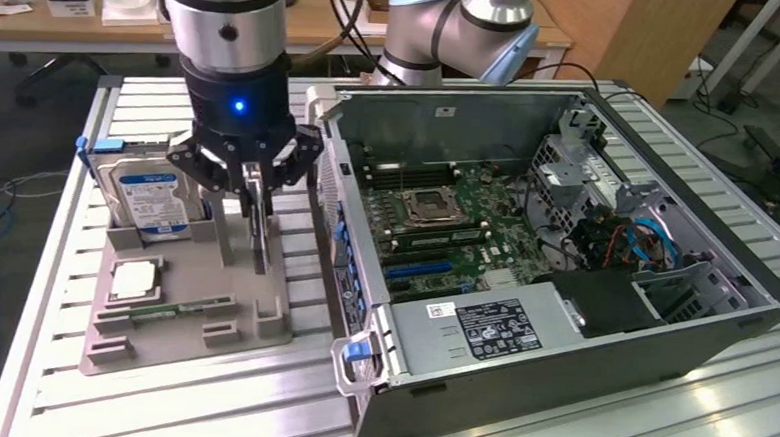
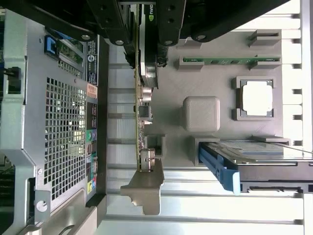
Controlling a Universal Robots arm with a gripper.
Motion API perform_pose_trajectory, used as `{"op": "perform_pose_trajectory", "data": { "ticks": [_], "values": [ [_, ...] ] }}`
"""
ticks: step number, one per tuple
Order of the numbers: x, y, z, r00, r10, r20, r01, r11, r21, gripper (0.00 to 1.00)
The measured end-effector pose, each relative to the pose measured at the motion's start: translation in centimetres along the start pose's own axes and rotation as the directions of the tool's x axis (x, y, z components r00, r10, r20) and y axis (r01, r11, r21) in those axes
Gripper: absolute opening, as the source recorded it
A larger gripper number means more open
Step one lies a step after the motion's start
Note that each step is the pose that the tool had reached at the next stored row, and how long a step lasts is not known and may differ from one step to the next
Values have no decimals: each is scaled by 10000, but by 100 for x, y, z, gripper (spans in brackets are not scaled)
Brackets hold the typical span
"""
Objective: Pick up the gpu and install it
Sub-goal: 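Pick up the gpu and move the gpu toward the slot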
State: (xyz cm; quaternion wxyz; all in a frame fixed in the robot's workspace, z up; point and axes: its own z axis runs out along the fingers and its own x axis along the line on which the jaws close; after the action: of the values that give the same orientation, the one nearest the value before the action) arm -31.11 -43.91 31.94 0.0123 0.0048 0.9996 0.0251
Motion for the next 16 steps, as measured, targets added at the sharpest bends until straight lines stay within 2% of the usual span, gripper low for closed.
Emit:
{"op": "perform_pose_trajectory", "data": {
  "ticks": [6,16],
  "values": [
    [-4,9,-165,10000,1,0,-1,10000,1,27],
    [-9,20,-387,10000,1,5,-1,10000,0,27]
  ]
}}
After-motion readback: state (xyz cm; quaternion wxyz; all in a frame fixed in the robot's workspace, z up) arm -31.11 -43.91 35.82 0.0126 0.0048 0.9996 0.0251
